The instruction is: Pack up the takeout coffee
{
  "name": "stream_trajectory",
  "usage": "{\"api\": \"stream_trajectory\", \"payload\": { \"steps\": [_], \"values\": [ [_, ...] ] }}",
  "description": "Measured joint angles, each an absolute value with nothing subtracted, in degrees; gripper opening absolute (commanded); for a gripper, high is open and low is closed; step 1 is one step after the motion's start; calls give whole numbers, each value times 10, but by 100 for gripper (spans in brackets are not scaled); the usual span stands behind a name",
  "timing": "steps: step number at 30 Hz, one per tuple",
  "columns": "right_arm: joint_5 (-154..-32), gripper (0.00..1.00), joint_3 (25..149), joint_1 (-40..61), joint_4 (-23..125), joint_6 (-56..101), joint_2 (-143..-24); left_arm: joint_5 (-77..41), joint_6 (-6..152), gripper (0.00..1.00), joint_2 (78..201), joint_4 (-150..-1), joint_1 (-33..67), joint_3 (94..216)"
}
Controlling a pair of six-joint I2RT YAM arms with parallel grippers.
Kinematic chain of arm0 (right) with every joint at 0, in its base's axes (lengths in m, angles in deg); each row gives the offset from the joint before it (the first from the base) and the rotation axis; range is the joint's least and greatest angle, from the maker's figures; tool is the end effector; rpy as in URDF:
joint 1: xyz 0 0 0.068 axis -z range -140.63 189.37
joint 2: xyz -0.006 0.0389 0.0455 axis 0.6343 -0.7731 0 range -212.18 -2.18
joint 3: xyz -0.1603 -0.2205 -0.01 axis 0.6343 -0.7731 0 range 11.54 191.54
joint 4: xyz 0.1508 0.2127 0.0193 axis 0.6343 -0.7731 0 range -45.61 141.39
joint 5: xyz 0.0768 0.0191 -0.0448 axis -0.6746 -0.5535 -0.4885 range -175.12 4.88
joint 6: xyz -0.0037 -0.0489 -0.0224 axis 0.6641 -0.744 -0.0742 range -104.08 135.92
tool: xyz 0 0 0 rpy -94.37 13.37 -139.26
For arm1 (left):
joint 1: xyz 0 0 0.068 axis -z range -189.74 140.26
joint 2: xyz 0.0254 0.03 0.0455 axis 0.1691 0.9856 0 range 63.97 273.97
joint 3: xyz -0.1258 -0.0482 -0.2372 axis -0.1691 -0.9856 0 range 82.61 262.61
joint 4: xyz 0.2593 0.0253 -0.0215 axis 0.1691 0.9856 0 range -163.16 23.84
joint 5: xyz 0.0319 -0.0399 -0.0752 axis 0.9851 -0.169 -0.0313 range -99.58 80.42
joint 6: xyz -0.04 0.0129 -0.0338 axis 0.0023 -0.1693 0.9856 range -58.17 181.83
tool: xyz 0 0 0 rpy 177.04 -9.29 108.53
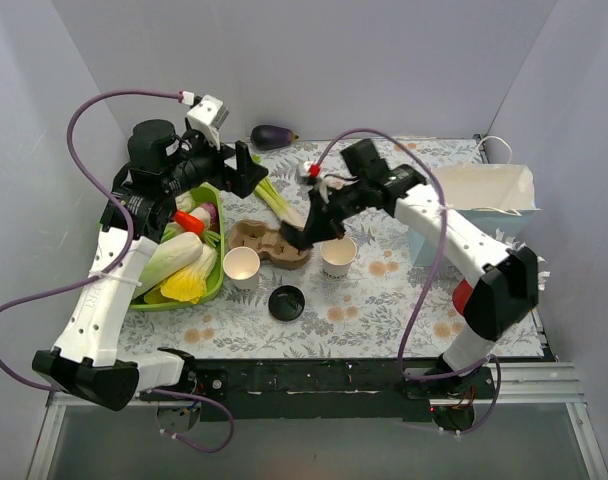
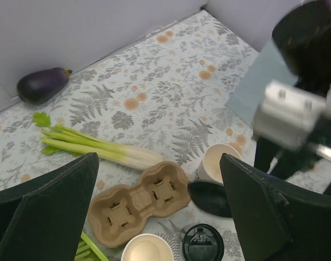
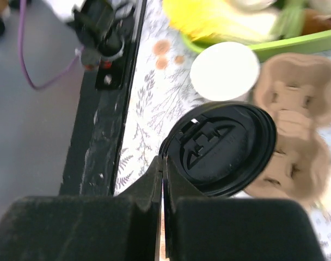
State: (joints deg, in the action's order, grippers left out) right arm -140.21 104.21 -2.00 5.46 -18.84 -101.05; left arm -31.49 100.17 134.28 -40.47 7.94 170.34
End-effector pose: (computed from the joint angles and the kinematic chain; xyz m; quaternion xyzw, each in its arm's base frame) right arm 0.2575 0.2655 0.3329 -0.6352 0.5678 0.4532 0.2620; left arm 0.2342 -0.0886 0.4644 -0.0265 0.7883 -0.4132 0.4552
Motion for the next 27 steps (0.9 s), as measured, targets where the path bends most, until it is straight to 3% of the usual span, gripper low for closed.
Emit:
{"api": "stream_trajectory", "payload": {
  "steps": [5, 12, 19, 27],
  "values": [
    [-1470, 1, 971, 79, 222, 50, -932, -427, 986, 95, 1376, -385, 81, 1714],
    [-1537, 1, 908, 138, 330, 235, -955, -508, 1002, 91, 1453, -375, 98, 1684],
    [-1566, 1, 888, 209, 346, 304, -983, -547, 1013, 91, 1530, -383, 116, 1678],
    [-1586, 1, 866, 215, 343, 324, -1012, -532, 1024, 92, 1546, -443, 176, 1622]
  ]
}}
